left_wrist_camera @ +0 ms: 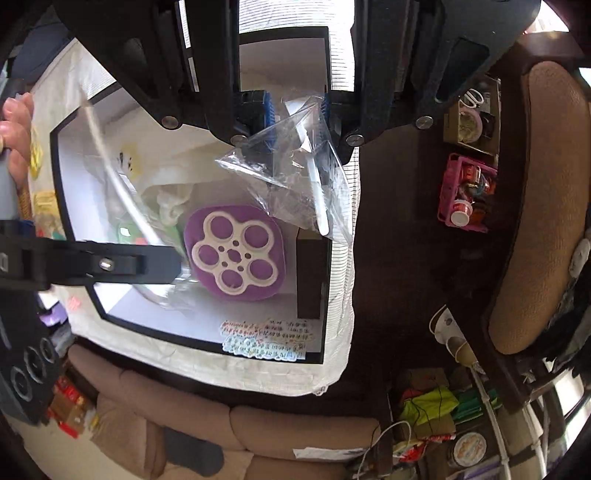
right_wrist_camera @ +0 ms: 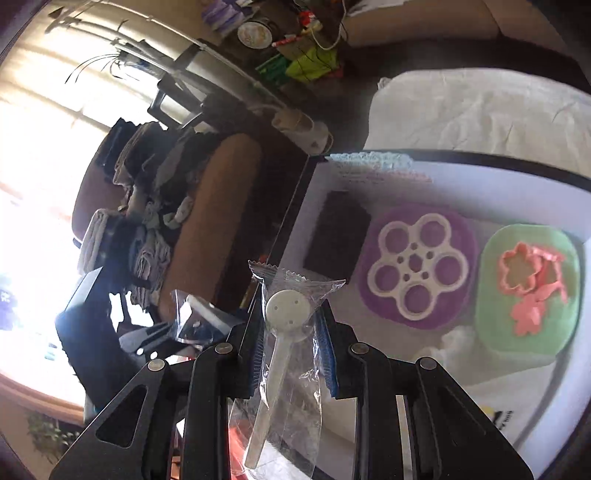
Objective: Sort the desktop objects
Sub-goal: 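Lower the spoon bag into the black box and open the right gripper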
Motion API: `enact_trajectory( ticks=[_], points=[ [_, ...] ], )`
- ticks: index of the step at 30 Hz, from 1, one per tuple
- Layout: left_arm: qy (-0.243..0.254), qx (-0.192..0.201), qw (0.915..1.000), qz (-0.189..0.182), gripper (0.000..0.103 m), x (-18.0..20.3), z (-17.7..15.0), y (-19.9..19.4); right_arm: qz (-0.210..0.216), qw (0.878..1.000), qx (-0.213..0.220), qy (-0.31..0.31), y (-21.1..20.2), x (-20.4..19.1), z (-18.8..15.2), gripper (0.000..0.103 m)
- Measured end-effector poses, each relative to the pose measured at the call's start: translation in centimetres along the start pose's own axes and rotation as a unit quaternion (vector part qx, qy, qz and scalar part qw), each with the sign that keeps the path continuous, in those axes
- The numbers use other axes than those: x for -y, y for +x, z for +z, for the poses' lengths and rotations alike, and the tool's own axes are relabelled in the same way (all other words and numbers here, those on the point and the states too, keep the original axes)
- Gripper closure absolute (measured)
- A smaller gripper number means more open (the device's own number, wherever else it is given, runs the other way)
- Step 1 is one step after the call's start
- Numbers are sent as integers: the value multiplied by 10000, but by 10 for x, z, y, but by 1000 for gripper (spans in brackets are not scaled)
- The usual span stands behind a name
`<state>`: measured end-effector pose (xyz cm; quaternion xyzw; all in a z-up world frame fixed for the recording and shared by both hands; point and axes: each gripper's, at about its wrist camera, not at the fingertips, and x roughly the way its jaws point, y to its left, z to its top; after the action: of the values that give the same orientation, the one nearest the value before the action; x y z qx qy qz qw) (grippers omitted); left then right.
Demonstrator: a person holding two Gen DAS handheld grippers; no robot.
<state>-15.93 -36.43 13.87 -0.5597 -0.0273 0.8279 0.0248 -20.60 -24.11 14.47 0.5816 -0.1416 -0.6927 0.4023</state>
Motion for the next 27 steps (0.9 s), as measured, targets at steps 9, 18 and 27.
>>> enact_trajectory(
  ticks=[9, 18, 27],
  points=[
    [36, -118, 9998, -182, 72, -2, -6, 11, 14, 9983, -38, 583, 49, 26, 4, 77],
    [-670, 1042, 9899, -684, 34, -35, -35, -65, -115, 9992, -189, 319, 60, 21, -7, 76],
    [-913, 1510, 9800, -916, 30, -59, -48, -106, -516, 9983, -235, 133, 78, -3, -21, 71]
  ],
)
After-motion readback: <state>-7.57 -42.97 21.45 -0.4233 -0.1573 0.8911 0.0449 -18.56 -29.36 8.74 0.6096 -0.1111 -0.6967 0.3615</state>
